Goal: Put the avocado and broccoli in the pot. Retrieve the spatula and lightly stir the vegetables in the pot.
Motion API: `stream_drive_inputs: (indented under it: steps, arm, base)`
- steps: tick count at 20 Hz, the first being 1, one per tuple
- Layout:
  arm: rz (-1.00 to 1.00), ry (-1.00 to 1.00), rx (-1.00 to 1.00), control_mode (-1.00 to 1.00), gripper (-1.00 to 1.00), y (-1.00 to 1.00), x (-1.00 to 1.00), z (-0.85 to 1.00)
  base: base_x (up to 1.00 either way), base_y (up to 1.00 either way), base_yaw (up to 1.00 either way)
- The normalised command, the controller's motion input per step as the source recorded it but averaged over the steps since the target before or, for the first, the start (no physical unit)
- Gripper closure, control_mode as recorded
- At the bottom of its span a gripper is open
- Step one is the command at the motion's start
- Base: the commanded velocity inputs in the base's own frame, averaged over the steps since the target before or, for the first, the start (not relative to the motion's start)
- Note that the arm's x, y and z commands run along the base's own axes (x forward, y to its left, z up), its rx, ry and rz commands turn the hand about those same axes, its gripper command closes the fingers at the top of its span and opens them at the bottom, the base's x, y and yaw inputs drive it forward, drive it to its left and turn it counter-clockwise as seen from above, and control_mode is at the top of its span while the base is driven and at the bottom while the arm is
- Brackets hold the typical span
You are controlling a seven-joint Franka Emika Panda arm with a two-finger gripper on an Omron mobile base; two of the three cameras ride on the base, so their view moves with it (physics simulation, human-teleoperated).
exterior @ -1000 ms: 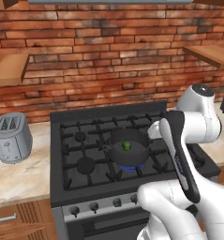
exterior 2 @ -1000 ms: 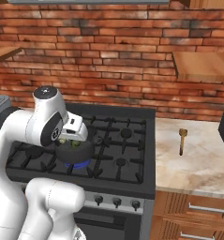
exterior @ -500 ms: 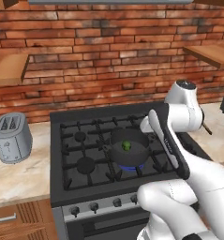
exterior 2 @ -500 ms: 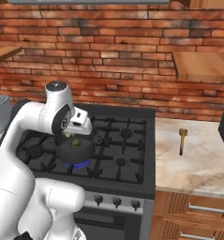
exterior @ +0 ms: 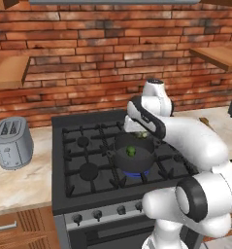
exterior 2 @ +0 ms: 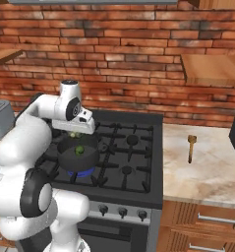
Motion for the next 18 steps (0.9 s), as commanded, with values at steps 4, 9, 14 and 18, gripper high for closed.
stream_drive_inputs:
  steps: [4, 9, 14, 18]
  arm:
    - [0.0, 0.19, 0.0, -1.0, 1.0, 0.4, 0.52, -0.97]
    - [0.0, 0.1, -0.01, -1.0, 1.0, 0.02, 0.08, -0.31]
    - [0.0, 0.0, 0.0, -1.0, 1.0, -0.09, 0.21, 0.0]
    - [0.01, 0.02, 0.0, -1.0, 1.0, 0.0, 0.13, -0.01]
  base:
    - [0.0, 0.0, 0.0]
    - [0.0, 0.0, 0.0]
    - [0.0, 0.0, 0.0]
    - [0.0, 0.0, 0.0]
